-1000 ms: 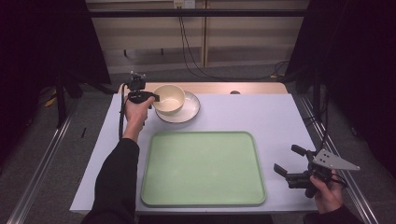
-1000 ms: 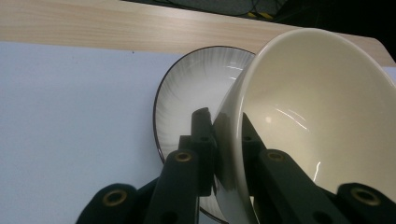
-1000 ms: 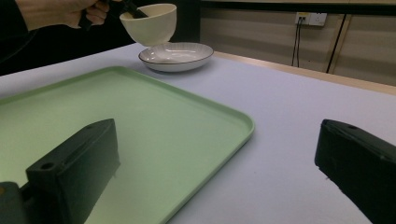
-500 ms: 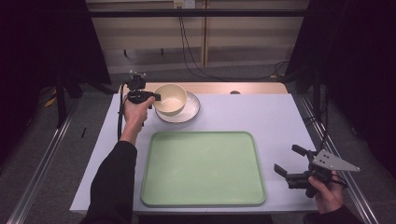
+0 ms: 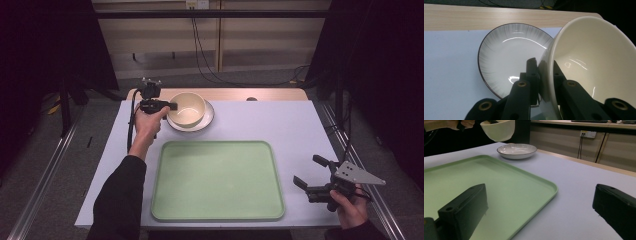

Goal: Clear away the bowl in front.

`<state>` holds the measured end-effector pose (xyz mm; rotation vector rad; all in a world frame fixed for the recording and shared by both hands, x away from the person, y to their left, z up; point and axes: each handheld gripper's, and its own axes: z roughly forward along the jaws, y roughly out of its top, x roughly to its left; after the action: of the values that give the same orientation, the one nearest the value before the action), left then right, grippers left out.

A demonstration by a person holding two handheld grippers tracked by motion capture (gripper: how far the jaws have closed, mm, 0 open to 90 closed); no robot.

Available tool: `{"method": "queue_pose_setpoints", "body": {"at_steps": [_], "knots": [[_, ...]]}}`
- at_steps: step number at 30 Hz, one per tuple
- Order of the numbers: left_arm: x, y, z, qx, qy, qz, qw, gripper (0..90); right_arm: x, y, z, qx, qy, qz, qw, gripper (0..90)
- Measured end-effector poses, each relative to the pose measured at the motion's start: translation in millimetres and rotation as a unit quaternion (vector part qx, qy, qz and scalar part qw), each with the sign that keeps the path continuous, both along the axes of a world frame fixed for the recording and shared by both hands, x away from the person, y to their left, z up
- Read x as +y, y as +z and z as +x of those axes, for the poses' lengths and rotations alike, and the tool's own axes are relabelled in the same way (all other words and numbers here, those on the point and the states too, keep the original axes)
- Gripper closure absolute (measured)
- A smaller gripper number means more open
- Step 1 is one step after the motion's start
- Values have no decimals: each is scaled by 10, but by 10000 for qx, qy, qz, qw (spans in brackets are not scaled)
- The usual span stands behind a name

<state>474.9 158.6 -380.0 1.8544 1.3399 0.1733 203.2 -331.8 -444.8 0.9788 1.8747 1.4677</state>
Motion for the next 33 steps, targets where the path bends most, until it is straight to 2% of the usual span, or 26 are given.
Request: {"method": "queue_pose_setpoints", "body": {"at_steps": [1, 2, 6, 7, 9, 10, 14, 17, 23, 24, 27, 33], "knots": [[-4, 7, -9, 16, -87, 15, 10000, 826, -1, -1, -1, -3, -5, 0, 10000, 0], [-25, 7, -18, 4, -69, -38, 10000, 825, -1, -2, 0, -23, -2, -10, 10000, 0], [-78, 11, -43, 26, -202, -3, 9998, 827, 0, 1, -13, -47, -51, 6, 10000, 0], [-111, 7, -50, 10, -139, -65, 9999, 827, -2, 1, -13, -62, -45, 8, 10000, 0], [-144, 12, -60, 56, -217, 35, 9997, 827, -3, -2, -16, -45, -49, 2, 10000, 0], [-166, 10, -66, 55, -178, -10, 9998, 827, -3, -2, -16, -45, -49, 2, 10000, 0], [-209, -3, -89, 17, -407, -64, 9991, 826, 1, -2, -16, -28, -77, 6, 10000, 0], [-273, 5, -115, 10, -535, 26, 9986, 826, -6, -2, -14, -64, -55, -12, 10000, 0], [-351, 8, -159, 45, -626, -137, 9979, 826, -4, -2, -16, -74, -73, 6, 9999, 0], [-356, 11, -170, 52, -702, -75, 9975, 826, -5, -2, -16, -71, -79, 0, 9999, 0], [-416, 18, -210, 36, -766, -75, 9970, 826, -5, -3, -14, -72, -81, -6, 9999, 0], [-489, 29, -246, 22, -869, -179, 9961, 826, -6, -3, -16, -70, -67, 0, 10000, 0]]}}
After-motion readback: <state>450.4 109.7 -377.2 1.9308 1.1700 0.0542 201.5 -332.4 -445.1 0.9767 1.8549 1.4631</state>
